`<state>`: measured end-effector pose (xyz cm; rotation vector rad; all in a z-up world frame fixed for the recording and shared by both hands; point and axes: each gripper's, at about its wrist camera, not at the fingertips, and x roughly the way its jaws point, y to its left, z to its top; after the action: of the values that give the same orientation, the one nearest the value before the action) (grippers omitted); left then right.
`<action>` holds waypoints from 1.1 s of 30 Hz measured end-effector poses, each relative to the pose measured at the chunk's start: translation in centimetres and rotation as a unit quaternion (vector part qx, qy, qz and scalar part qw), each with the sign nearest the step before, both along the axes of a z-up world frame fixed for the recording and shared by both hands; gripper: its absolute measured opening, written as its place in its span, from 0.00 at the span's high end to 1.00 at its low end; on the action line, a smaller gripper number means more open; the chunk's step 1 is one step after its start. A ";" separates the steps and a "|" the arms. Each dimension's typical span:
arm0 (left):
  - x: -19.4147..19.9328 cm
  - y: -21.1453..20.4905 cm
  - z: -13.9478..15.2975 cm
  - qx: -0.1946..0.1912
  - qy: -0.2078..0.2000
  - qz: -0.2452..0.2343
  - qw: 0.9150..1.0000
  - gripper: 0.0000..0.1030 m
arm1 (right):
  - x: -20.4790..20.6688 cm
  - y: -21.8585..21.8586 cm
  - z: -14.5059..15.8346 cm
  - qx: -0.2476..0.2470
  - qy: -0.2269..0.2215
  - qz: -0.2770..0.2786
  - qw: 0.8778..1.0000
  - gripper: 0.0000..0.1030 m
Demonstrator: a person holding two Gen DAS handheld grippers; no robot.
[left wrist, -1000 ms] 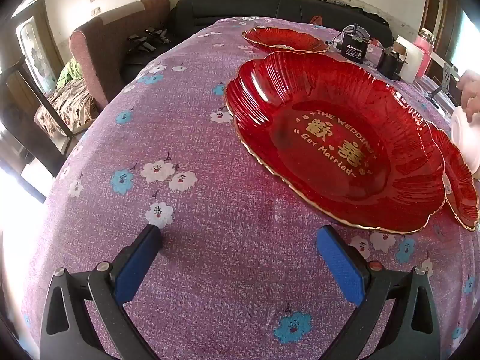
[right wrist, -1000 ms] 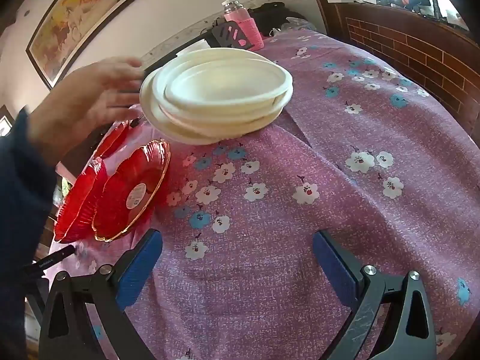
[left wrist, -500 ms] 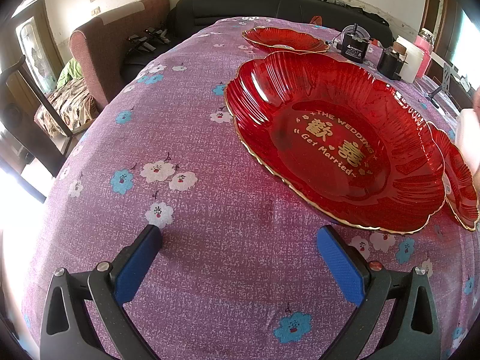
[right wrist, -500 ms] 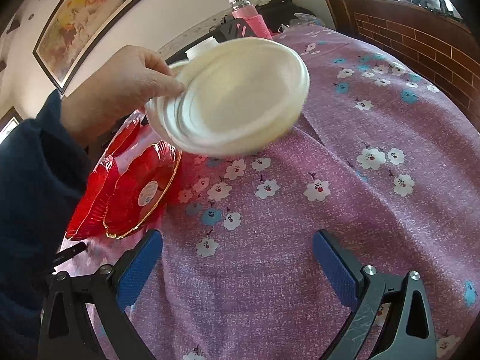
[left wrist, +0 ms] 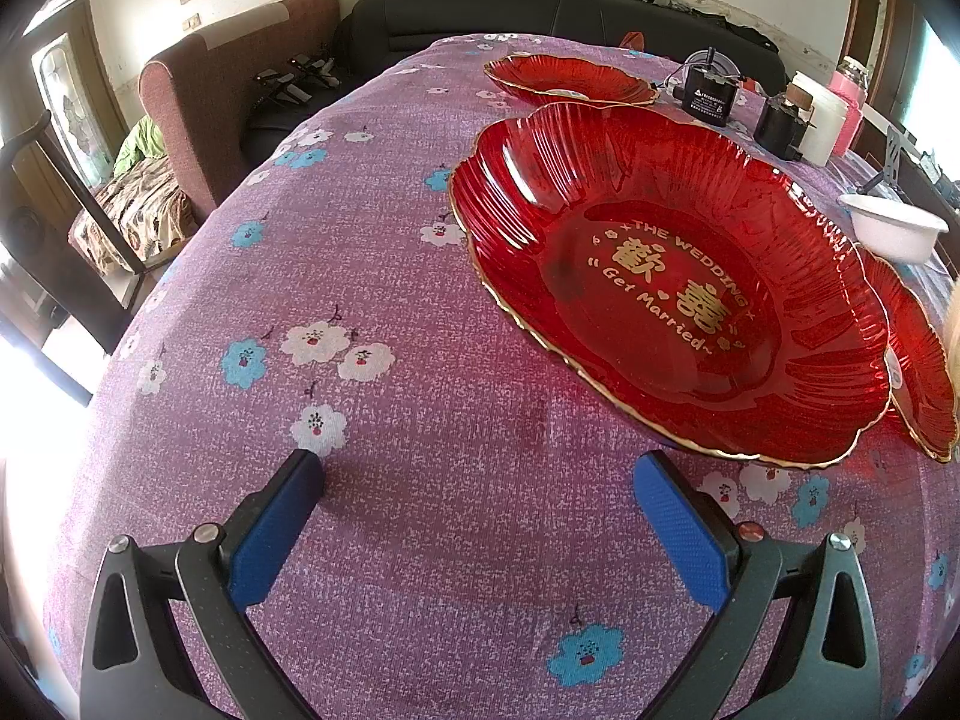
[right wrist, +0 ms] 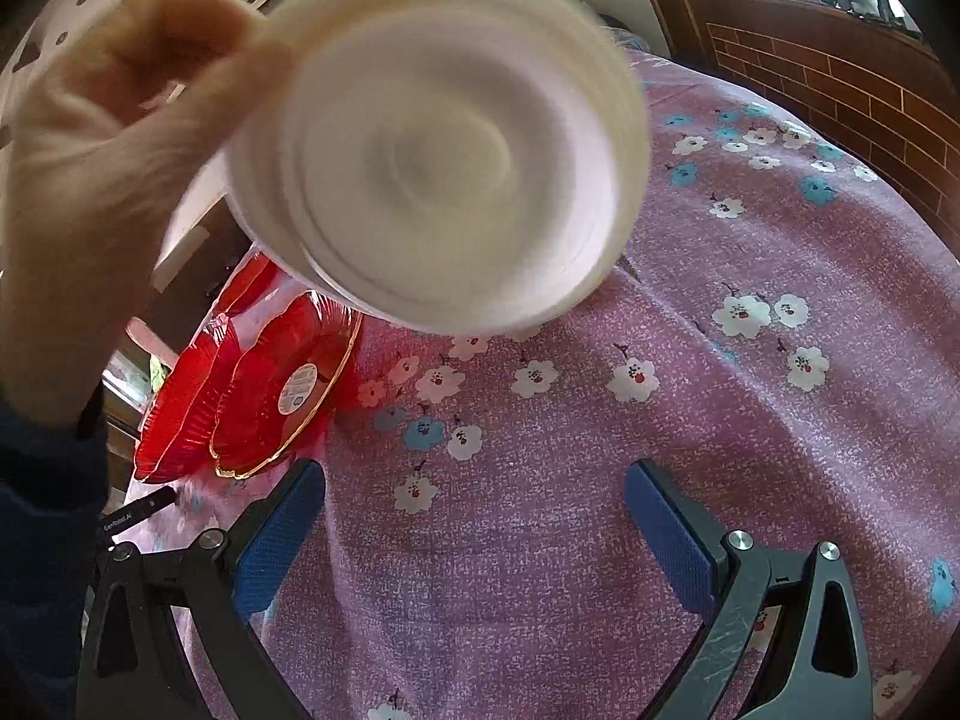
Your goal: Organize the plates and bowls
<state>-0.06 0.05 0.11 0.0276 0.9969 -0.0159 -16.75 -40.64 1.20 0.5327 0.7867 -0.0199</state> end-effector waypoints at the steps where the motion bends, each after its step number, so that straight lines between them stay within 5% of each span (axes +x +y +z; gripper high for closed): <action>1: 0.0 0.0 0.0 0.000 0.000 0.000 1.000 0.00 | 0.1 0.1 0.0 0.000 0.000 0.000 1.000 0.02; 33: 0.0 0.0 0.0 0.000 0.000 0.000 1.000 0.00 | -0.8 -0.6 0.2 0.025 -0.022 0.018 0.999 0.01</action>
<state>-0.06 0.05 0.11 0.0276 0.9972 -0.0159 -17.55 -41.23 1.40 0.5646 0.7546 0.0447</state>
